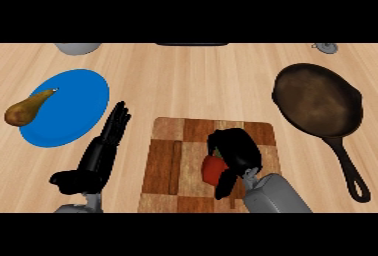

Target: Pick the bell pepper from the cutting board and place it in the pan

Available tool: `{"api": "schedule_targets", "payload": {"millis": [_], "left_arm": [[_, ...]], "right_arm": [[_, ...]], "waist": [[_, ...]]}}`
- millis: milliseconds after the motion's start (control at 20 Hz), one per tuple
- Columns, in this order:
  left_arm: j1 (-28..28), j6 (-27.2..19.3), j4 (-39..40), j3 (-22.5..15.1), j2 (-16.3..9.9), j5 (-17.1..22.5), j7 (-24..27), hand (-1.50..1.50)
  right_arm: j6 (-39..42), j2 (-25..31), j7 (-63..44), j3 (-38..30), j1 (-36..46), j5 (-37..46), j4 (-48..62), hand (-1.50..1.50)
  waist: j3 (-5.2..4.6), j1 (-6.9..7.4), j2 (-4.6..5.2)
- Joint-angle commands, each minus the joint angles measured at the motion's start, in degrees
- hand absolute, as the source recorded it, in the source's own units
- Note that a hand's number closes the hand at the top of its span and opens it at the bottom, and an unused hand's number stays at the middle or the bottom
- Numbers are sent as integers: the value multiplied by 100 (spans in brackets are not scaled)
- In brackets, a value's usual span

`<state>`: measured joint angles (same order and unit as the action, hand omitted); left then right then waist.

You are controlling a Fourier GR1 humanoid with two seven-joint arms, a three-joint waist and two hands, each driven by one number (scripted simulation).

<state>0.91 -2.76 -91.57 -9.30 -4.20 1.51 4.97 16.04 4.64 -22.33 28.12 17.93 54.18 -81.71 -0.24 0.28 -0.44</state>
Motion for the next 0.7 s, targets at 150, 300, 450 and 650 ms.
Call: {"api": "schedule_targets", "payload": {"millis": [150, 300, 450, 650], "left_arm": [[49, -98, 170, -118, 118, -163, 56, 0], [80, -88, 120, 8, 109, -73, 143, 0], [99, -219, 87, -184, 219, -257, -69, 0], [-17, 46, -84, 59, 30, 39, 32, 0]], "right_arm": [[-1322, -453, -2243, -831, 928, 483, 280, 150], [-1749, -459, -2732, -753, 1413, 1211, 441, 150], [-2032, -462, -3301, -510, 1776, 1580, 80, 150], [-2557, -463, -3684, -481, 1773, 1757, -245, 150]], "waist": [[21, 31, 56], [19, 37, 47], [22, 23, 33], [23, 17, 33]]}}
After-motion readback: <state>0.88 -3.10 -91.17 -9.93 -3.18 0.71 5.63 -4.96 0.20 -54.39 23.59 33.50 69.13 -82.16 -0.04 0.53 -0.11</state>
